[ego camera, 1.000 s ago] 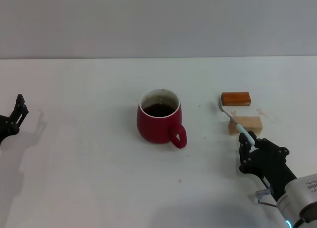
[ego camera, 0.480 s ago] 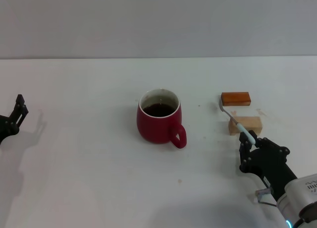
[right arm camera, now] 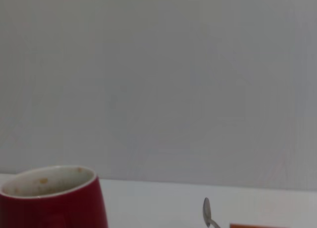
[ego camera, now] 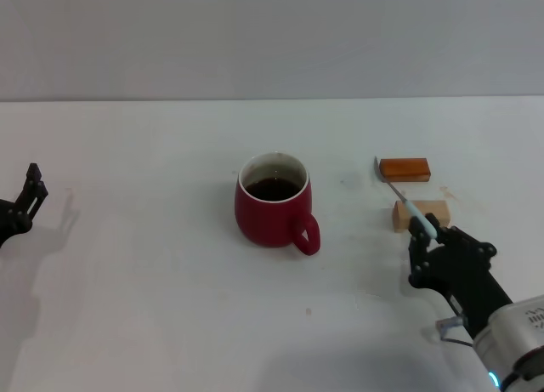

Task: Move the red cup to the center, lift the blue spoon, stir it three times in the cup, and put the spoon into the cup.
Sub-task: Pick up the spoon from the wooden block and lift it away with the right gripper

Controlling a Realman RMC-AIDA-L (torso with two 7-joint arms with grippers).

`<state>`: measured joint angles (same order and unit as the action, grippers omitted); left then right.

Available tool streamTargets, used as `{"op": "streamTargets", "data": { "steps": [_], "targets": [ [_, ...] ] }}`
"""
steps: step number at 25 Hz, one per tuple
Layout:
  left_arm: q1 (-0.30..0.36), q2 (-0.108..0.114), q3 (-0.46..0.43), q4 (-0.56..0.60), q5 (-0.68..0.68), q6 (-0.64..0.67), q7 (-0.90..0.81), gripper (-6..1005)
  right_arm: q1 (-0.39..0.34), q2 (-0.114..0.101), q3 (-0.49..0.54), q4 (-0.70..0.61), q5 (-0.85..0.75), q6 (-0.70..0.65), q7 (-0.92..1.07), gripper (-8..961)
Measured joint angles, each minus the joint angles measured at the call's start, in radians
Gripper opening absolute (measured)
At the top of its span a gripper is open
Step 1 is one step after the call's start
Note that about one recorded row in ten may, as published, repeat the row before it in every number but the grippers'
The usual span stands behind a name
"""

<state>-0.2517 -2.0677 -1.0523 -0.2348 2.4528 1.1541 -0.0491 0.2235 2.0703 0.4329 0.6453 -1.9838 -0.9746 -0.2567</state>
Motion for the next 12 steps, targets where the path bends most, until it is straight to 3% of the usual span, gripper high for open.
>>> {"op": "streamTargets", "data": {
  "steps": [3,4,5,8,9,10,12],
  "targets": [
    [0.002,0.000,0.000,0.000,0.000,0.000,0.000,852,-0.012,-0.008,0.009,0.056,0.003,0.004,-0.069,133],
    [0.003,0.000,0.000,0.000,0.000,0.001,0.000,852,-0.028,-0.025,0.025,0.118,0.003,0.023,-0.119,133],
    [0.003,0.000,0.000,0.000,0.000,0.001,0.000,852,-0.028,-0.025,0.025,0.118,0.003,0.023,-0.119,133],
    [0.004,0.000,0.000,0.000,0.000,0.001,0.000,852,-0.053,-0.077,0.042,0.241,0.001,0.066,-0.156,133],
    [0.004,0.000,0.000,0.000,0.000,0.001,0.000,852,-0.053,-0.077,0.042,0.241,0.001,0.066,-0.156,133],
    [0.004,0.000,0.000,0.001,0.000,0.001,0.000,852,-0.057,-0.092,0.045,0.270,0.000,0.074,-0.158,133],
    [0.003,0.000,0.000,0.002,0.000,0.001,0.000,852,-0.067,-0.135,0.058,0.356,0.000,0.117,-0.161,133]
  ]
}}
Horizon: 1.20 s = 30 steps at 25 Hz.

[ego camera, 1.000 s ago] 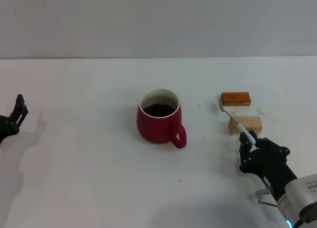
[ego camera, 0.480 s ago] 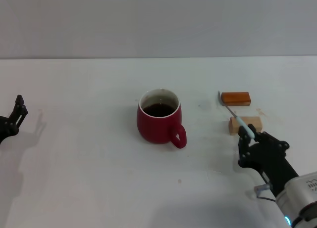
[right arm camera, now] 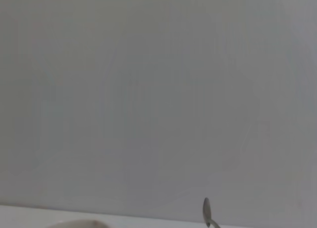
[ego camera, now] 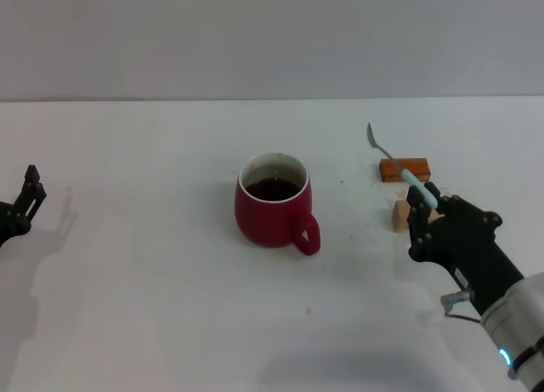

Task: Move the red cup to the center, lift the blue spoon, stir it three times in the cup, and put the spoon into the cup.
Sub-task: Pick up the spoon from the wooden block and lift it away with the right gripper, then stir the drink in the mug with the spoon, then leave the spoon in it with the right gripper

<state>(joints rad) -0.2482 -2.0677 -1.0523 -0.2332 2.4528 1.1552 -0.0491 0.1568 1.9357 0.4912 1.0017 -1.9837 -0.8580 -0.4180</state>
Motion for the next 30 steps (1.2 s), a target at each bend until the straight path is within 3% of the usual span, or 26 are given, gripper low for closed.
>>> {"op": "streamTargets", "data": {
  "steps": [2,3,4,8,9,11,13,14,15,16,19,20,27,30],
  "targets": [
    [0.000,0.000,0.000,0.000,0.000,0.000,0.000,852,-0.005,-0.027,0.024,0.062,0.000,0.054,-0.006,133],
    [0.000,0.000,0.000,0.000,0.000,0.000,0.000,852,-0.005,-0.027,0.024,0.062,0.000,0.054,-0.006,133],
    [-0.001,0.000,0.000,0.000,0.000,0.000,0.000,852,-0.016,-0.045,0.065,0.131,0.000,0.125,-0.038,133],
    [-0.003,0.000,-0.001,0.000,0.000,0.000,0.000,852,-0.059,-0.045,0.166,0.232,0.000,0.274,-0.152,133],
    [-0.003,0.000,-0.001,0.000,-0.001,0.000,0.000,852,-0.102,-0.030,0.256,0.313,-0.001,0.404,-0.247,133],
    [-0.004,0.000,-0.004,0.000,-0.002,-0.001,0.000,852,-0.118,-0.021,0.289,0.349,-0.001,0.458,-0.285,133],
    [-0.006,0.000,-0.007,0.001,-0.004,-0.005,0.000,852,-0.160,0.003,0.361,0.413,-0.001,0.564,-0.365,133],
    [-0.009,0.000,-0.008,0.006,-0.005,-0.007,0.000,852,-0.205,0.041,0.437,0.475,-0.003,0.669,-0.453,133],
    [-0.011,0.000,-0.008,0.010,-0.006,-0.008,0.000,852,-0.228,0.064,0.476,0.505,-0.004,0.724,-0.492,133],
    [-0.011,0.000,-0.008,0.010,-0.006,-0.008,0.000,852,-0.228,0.064,0.476,0.505,-0.004,0.724,-0.492,133],
    [-0.012,-0.001,-0.006,0.012,-0.006,-0.008,0.000,852,-0.275,0.126,0.591,0.578,-0.033,0.887,-0.552,133],
    [-0.012,-0.001,-0.006,0.012,-0.006,-0.008,0.000,852,-0.282,0.136,0.620,0.603,-0.054,0.938,-0.551,133],
    [-0.013,-0.002,-0.004,0.011,-0.006,-0.008,-0.001,852,-0.279,0.138,0.707,0.724,-0.184,1.136,-0.413,133],
    [-0.011,-0.002,-0.003,0.010,-0.006,-0.006,-0.001,852,-0.246,0.137,0.751,0.778,-0.302,1.250,-0.291,133]
  ]
}}
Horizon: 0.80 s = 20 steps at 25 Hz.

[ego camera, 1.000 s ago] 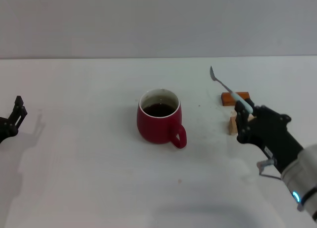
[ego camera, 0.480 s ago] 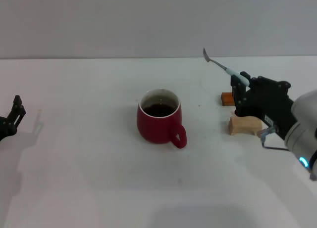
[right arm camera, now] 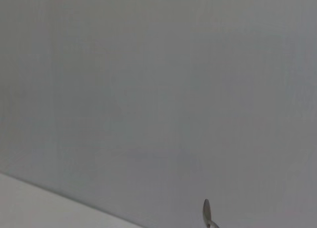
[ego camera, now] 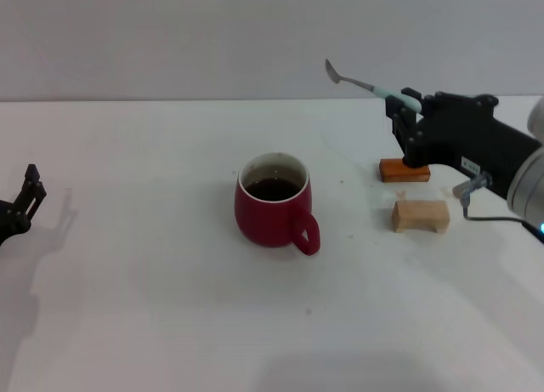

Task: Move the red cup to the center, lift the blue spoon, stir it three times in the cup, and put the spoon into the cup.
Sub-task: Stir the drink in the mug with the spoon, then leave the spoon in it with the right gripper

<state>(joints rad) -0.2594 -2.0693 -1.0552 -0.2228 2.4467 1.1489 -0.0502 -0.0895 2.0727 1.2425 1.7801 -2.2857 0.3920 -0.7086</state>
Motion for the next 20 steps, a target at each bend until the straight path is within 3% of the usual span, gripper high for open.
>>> {"op": "streamTargets", "data": {
  "steps": [11,12,20],
  "targets": [
    [-0.003,0.000,-0.001,-0.002,0.000,0.003,0.000,852,0.131,0.001,0.069,0.149,-0.241,0.324,0.227,132],
    [-0.003,0.000,-0.003,-0.003,0.000,0.003,0.000,852,0.171,0.000,0.077,0.160,-0.280,0.398,0.268,132],
    [-0.005,0.000,-0.005,-0.004,0.000,0.000,0.000,852,0.316,0.001,0.133,0.205,-0.310,0.666,0.317,132]
  ]
}}
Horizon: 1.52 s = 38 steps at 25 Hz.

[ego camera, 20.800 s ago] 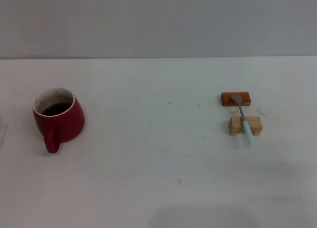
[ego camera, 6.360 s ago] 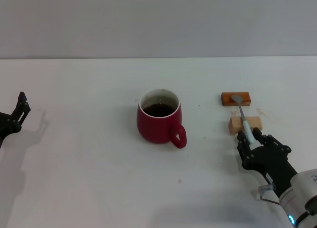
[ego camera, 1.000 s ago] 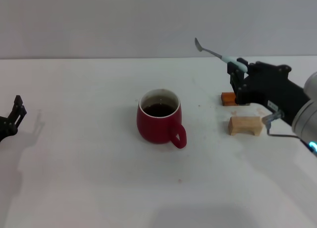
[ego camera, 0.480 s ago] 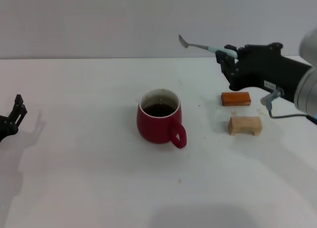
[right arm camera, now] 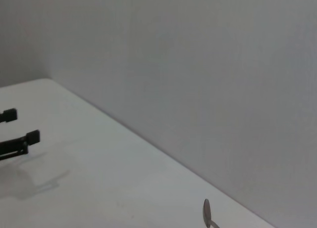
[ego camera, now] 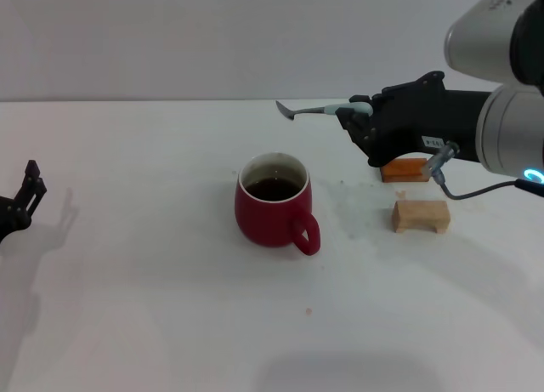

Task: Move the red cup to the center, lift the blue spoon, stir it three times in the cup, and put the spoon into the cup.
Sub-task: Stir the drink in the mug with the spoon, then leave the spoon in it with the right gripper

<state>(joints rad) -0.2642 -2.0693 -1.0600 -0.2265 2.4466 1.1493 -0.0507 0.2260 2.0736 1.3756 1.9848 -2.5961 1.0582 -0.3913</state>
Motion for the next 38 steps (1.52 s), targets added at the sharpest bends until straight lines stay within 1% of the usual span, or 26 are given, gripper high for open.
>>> {"op": "streamTargets", "data": {
  "steps": [3,8,30,38],
  "targets": [
    [-0.001,0.000,0.000,-0.002,0.000,-0.002,0.000,852,0.032,0.000,0.016,0.028,-0.020,0.073,0.016,132],
    [-0.001,0.000,0.000,-0.004,0.000,-0.002,0.000,852,0.046,0.001,0.020,0.035,-0.045,0.112,0.024,132],
    [-0.001,0.000,0.000,-0.004,0.000,0.000,0.000,852,0.052,0.002,0.004,0.025,-0.052,0.120,0.024,132],
    [-0.001,-0.002,0.000,-0.001,0.000,-0.001,0.000,852,0.090,0.003,-0.018,-0.043,-0.053,0.120,0.024,132]
  ]
}}
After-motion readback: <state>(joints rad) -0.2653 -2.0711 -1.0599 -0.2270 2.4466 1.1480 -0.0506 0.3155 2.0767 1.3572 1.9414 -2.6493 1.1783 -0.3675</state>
